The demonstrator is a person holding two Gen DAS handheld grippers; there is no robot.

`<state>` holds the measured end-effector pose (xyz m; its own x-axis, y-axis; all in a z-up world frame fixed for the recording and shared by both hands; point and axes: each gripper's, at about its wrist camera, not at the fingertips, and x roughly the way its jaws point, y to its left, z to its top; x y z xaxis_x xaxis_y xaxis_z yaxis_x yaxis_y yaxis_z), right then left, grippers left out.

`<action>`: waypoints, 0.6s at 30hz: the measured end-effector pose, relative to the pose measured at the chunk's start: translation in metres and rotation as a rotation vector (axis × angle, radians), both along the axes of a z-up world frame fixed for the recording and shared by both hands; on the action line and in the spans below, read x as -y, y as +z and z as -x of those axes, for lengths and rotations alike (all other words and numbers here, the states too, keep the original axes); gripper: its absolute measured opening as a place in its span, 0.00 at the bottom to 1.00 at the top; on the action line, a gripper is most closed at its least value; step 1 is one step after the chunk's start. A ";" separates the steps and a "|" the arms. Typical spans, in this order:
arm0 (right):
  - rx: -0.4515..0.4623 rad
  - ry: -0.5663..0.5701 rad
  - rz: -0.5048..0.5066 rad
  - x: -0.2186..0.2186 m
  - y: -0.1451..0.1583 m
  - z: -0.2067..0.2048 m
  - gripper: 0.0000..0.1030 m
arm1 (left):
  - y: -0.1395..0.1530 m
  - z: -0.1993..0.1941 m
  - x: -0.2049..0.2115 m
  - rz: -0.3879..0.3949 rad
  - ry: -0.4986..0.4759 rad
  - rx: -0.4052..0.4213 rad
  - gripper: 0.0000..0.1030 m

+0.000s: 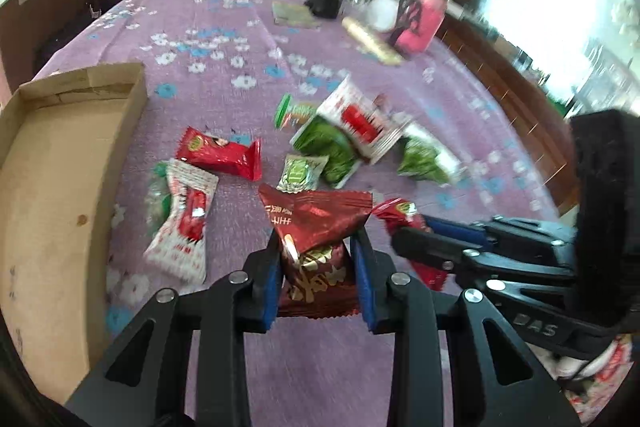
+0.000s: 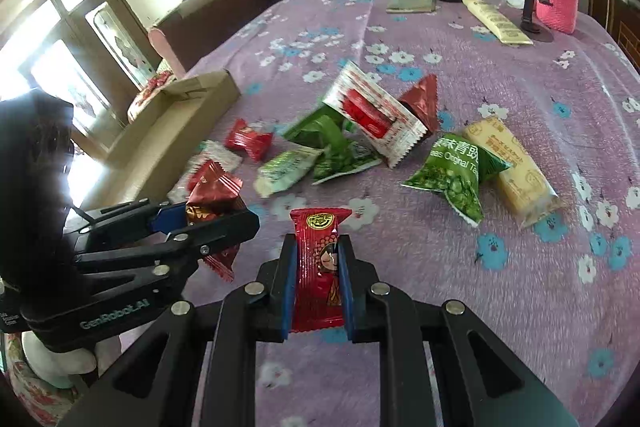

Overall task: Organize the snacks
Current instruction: 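Grasp the dark red candy with the left tool while the right tool grasps a red packet, then carry both held candies over the cardboard box and open both tools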

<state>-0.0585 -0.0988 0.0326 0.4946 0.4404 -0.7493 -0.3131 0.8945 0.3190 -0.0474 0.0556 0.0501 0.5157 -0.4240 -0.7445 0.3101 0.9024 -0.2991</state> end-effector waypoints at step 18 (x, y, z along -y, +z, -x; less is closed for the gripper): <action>0.015 0.317 -0.129 -0.176 0.052 0.015 0.16 | 0.017 0.044 -0.202 0.016 0.424 0.004 0.33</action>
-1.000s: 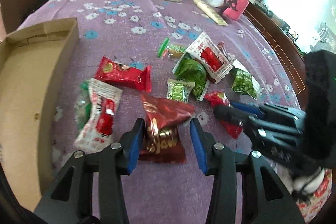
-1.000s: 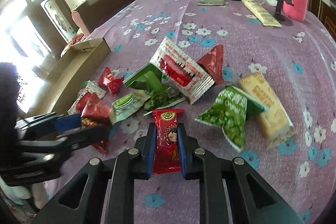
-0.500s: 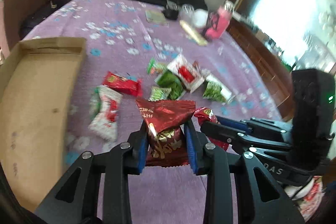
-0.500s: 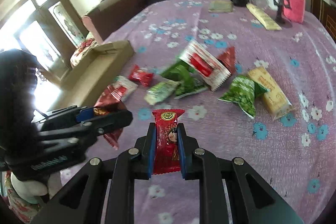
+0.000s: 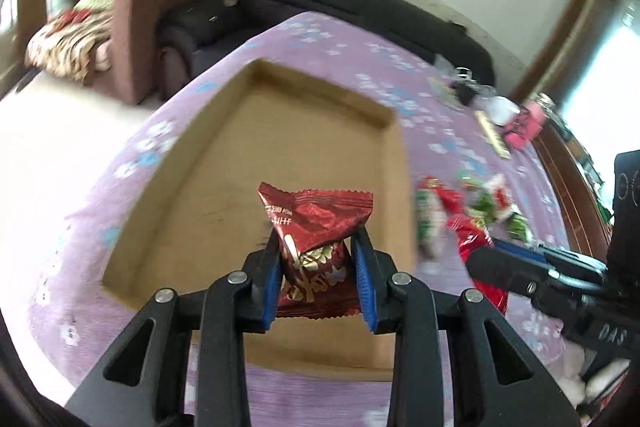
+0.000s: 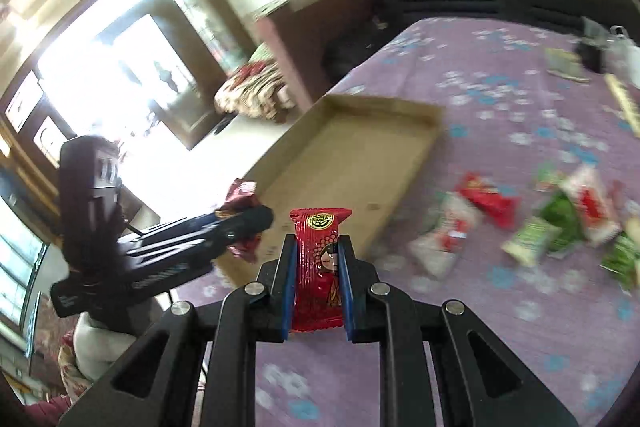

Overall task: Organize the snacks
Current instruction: 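Carry both held candies over the cardboard box and open both tools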

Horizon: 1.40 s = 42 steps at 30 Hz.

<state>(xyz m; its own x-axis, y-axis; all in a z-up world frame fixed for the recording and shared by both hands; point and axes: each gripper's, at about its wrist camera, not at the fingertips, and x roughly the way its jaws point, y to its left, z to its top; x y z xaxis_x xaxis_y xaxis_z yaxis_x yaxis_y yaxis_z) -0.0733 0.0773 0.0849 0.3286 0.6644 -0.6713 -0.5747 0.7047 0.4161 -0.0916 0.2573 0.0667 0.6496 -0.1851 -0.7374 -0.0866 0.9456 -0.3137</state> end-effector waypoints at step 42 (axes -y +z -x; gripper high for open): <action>0.089 -0.325 0.012 0.115 0.006 -0.014 0.30 | 0.032 0.023 0.035 0.041 -0.069 0.113 0.71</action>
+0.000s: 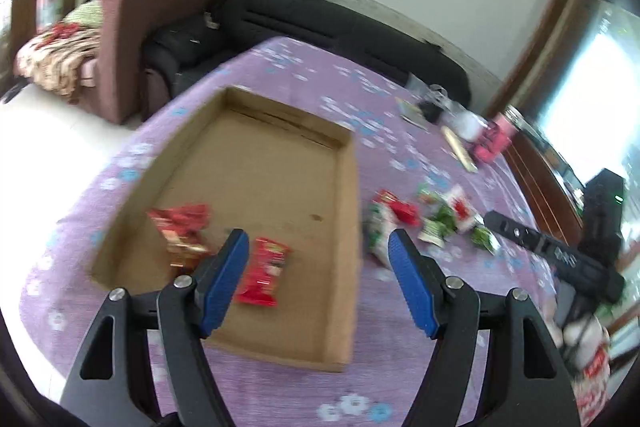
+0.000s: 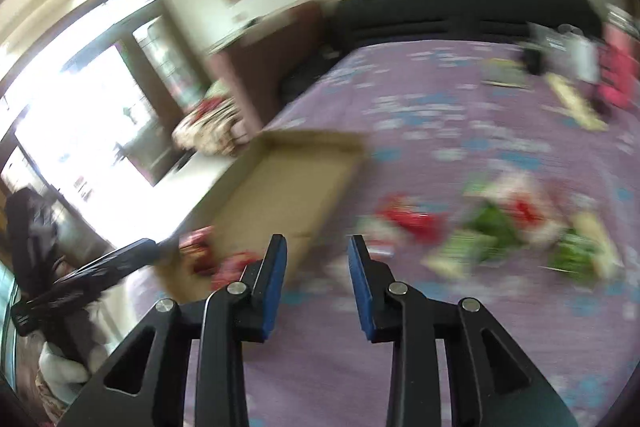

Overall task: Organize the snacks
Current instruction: 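Carry both held candies over the cardboard box and open both tools, then grasp the white-and-red packet with the left tool while the right tool grasps a green-and-white packet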

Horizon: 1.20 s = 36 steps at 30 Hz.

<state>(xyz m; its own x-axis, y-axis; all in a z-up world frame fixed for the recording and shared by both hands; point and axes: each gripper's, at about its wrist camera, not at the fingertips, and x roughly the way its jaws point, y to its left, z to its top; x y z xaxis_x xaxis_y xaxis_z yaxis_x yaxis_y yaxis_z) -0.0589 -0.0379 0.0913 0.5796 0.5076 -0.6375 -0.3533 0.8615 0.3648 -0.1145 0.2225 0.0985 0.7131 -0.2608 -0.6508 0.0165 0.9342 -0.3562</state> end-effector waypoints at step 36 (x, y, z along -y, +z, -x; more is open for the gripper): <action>-0.282 -0.078 -0.022 0.033 -0.089 -0.057 0.02 | -0.073 -0.095 0.149 -0.246 -0.311 -0.242 0.21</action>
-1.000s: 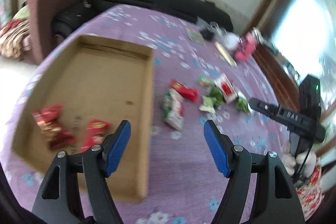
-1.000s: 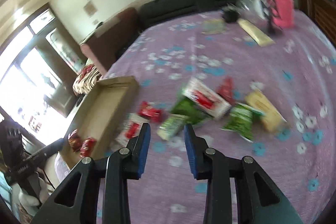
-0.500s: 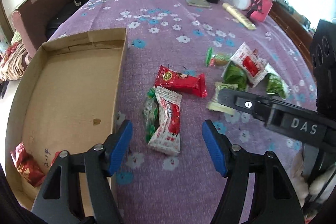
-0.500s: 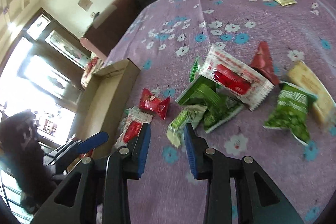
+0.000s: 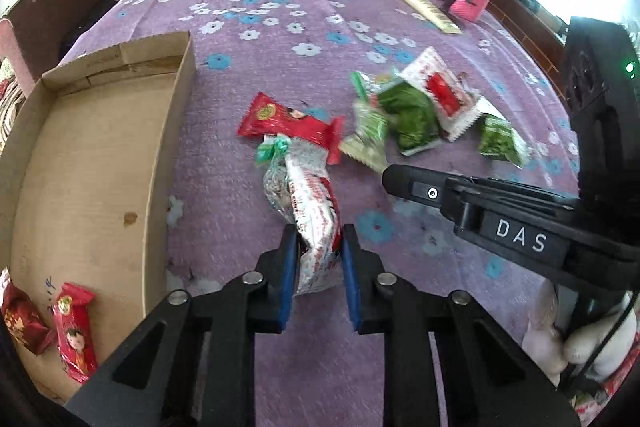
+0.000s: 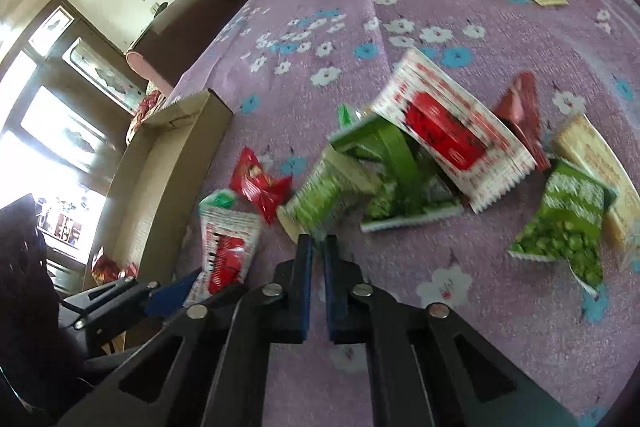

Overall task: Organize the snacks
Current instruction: 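Grasp the white-and-red packet with the left tool while the right tool grasps a green-and-white packet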

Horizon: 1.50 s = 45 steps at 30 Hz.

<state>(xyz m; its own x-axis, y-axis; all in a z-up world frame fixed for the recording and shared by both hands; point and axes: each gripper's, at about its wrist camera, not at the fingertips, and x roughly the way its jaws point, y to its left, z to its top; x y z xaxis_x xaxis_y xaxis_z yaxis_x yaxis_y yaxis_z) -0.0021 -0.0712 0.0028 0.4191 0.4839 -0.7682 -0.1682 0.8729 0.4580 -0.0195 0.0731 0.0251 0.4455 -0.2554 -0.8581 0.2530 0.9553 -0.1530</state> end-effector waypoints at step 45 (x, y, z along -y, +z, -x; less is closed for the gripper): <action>0.012 -0.067 -0.088 0.016 0.016 0.012 0.08 | 0.019 0.030 -0.009 0.188 0.022 0.052 0.20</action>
